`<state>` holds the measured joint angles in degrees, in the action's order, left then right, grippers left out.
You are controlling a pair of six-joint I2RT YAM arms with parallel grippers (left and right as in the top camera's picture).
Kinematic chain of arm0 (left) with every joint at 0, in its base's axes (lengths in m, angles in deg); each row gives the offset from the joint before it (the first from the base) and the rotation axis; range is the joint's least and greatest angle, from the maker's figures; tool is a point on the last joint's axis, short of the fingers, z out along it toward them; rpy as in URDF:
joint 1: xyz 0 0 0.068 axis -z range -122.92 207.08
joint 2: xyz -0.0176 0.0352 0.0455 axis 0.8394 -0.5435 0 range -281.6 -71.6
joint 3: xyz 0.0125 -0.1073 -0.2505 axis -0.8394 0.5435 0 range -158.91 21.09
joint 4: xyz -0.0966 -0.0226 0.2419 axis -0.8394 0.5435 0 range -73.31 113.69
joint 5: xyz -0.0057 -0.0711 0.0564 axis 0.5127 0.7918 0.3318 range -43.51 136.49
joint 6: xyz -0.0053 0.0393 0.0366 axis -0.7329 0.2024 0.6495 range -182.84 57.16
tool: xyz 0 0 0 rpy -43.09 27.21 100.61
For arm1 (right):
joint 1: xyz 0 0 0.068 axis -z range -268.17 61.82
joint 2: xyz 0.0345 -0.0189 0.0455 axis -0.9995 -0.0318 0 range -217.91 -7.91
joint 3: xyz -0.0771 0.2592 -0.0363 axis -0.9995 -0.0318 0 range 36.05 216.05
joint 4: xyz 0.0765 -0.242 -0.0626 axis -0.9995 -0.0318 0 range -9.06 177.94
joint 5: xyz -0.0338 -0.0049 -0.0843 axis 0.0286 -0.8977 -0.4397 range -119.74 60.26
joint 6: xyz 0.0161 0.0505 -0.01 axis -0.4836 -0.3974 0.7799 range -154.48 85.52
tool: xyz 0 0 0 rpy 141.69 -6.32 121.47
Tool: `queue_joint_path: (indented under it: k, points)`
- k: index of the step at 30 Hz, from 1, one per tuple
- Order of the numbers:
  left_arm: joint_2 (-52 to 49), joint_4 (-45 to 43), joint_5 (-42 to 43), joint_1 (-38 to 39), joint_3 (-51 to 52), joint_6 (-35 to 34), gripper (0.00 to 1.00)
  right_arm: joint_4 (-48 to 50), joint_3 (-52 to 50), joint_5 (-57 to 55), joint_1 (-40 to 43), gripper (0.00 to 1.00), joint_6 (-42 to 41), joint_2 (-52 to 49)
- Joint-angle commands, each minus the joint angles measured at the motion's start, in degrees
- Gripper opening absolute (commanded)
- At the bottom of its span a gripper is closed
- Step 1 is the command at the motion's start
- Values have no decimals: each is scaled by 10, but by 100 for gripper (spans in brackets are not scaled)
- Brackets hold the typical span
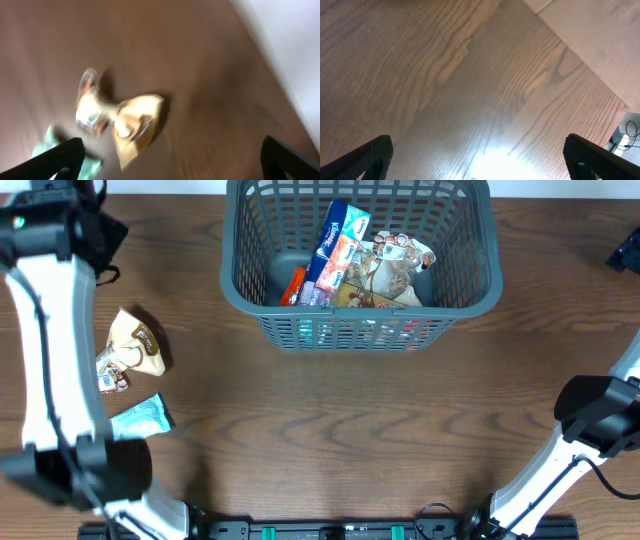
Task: Pack container
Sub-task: 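Move the left gripper back to the tan snack bag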
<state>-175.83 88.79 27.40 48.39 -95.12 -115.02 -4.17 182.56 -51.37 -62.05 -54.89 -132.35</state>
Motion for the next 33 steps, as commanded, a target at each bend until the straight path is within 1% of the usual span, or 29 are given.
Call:
queue_joint_path:
  k: [1,3,5,7,11,13,19,21,22,24,25,30,33]
  points:
    - [-51,41,-13,-29,6,-278,98,-1,-1,-6,1,99,-8,6]
    - [-79,65,-1,-40,6,-336,99,-1,-1,-6,1,99,-8,6]
    - [-106,76,32,-52,6,-382,99,-1,-1,-6,1,99,-8,6]
    - [-127,73,75,-61,6,-389,99,-1,-1,-6,1,99,-8,6]
    - [-156,30,169,-70,6,-390,99,-1,-1,-6,1,99,-8,6]
    - [-165,33,163,-70,6,-374,99,-1,-1,-6,1,99,-8,6]
    - [-181,64,130,-84,7,-381,99,-1,-1,-6,1,99,-8,6]
    - [-182,83,109,-92,7,-400,99,-1,-1,-6,1,99,-8,6]
    - [-183,102,99,-98,7,-423,100,-1,-1,-6,1,99,-8,6]
    - [-183,135,96,-110,7,-469,97,-1,-1,-6,1,99,-8,6]
    - [-183,146,97,-117,8,-481,97,-1,-1,-6,1,99,-8,6]
    - [-183,148,96,-133,20,-482,97,-1,-1,-6,1,99,-8,6]
    - [-183,125,96,-137,53,-483,97,-1,-1,-6,1,99,-8,6]
